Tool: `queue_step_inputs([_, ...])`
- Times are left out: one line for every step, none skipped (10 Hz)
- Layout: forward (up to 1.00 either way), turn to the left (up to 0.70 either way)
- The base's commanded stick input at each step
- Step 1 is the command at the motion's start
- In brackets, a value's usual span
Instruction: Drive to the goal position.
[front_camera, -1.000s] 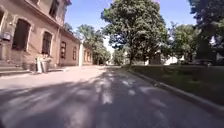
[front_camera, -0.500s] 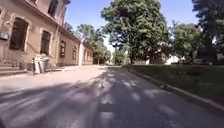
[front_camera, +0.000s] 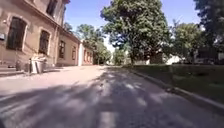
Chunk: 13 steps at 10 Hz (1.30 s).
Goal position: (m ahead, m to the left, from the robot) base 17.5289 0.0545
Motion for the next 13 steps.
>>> queue_step_inputs([0.7,0.0])
queue_step_inputs([0.7,0.0])
queue_step_inputs([0.7,0.0])
queue_step_inputs([0.7,0.0])
queue_step_inputs([0.7,0.0])
queue_step_inputs([0.7,0.0])
queue_step_inputs([0.7,0.0])
queue_step_inputs([0.7,0.0])
queue_step_inputs([0.7,0.0])
queue_step_inputs([0.7,0.0])
queue_step_inputs([0.7,0.0])
queue_step_inputs([0.7,0.0])
queue_step_inputs([0.7,0.0])
